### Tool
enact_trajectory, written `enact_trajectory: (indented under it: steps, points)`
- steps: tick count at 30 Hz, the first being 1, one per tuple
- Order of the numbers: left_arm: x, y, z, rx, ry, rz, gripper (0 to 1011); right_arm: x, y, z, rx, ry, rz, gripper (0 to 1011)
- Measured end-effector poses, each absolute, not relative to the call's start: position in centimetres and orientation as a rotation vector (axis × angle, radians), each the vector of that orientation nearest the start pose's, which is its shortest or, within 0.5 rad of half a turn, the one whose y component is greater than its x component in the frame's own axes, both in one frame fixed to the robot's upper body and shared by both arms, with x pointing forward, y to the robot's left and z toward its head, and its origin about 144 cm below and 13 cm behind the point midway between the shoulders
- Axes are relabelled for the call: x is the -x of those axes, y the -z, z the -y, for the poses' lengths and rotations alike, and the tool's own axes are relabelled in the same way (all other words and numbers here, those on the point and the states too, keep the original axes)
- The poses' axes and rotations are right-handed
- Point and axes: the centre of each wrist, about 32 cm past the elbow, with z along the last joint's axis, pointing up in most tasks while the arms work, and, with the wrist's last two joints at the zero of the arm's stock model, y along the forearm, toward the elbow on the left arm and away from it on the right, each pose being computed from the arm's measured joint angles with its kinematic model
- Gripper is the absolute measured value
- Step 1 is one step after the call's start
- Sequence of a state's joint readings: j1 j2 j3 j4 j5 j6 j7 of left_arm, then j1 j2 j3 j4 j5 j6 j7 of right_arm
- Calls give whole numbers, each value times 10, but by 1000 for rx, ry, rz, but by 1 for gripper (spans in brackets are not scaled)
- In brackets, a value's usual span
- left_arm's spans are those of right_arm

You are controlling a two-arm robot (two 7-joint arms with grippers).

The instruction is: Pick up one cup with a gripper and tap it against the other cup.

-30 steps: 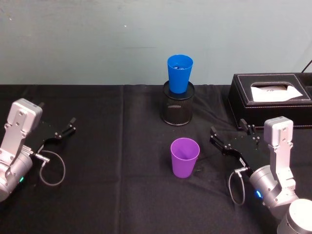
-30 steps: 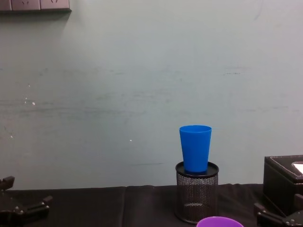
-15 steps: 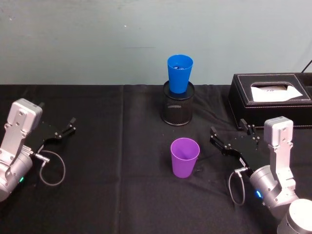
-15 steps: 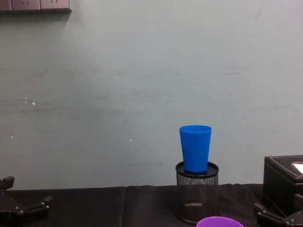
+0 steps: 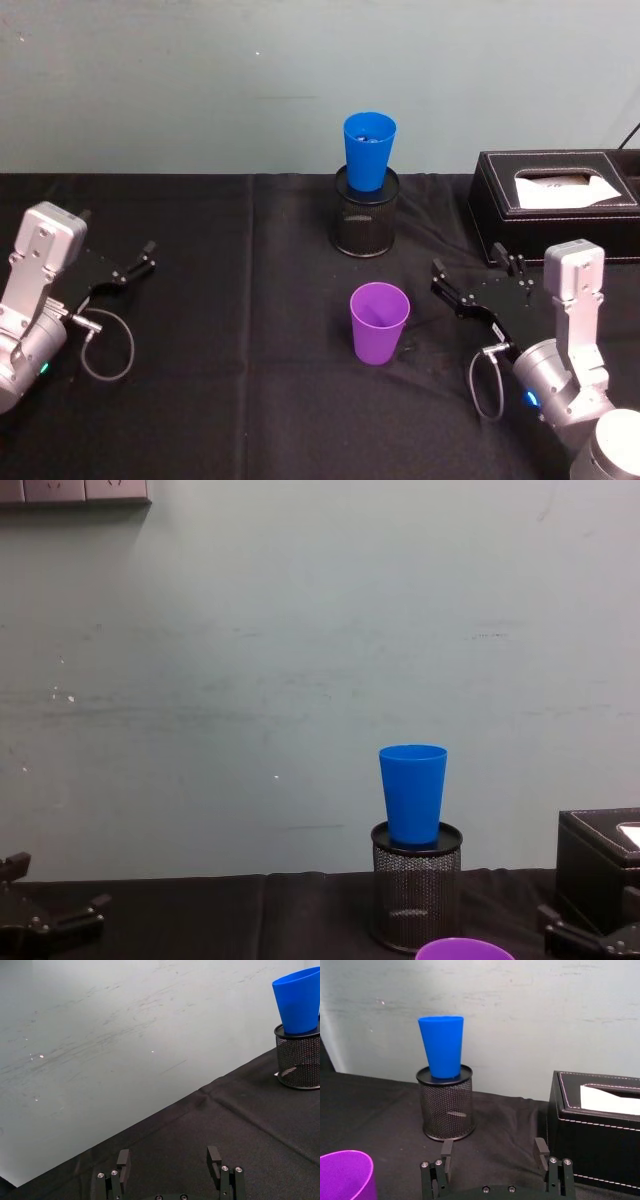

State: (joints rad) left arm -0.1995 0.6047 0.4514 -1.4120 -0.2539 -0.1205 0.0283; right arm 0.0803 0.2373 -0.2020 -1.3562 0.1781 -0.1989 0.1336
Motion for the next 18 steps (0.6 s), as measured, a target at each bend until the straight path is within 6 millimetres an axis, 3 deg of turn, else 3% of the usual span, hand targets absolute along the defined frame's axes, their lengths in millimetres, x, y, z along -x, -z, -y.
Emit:
enact_trajectory:
  steps: [12, 18]
  points:
    - [-489, -1140, -310, -304, -1248, 285, 1000, -452, -1096, 266, -30, 1164, 38, 1003]
    - [-489, -1140, -310, -304, -1248, 285, 1000, -433, -1089, 284, -24, 1040, 18, 1003]
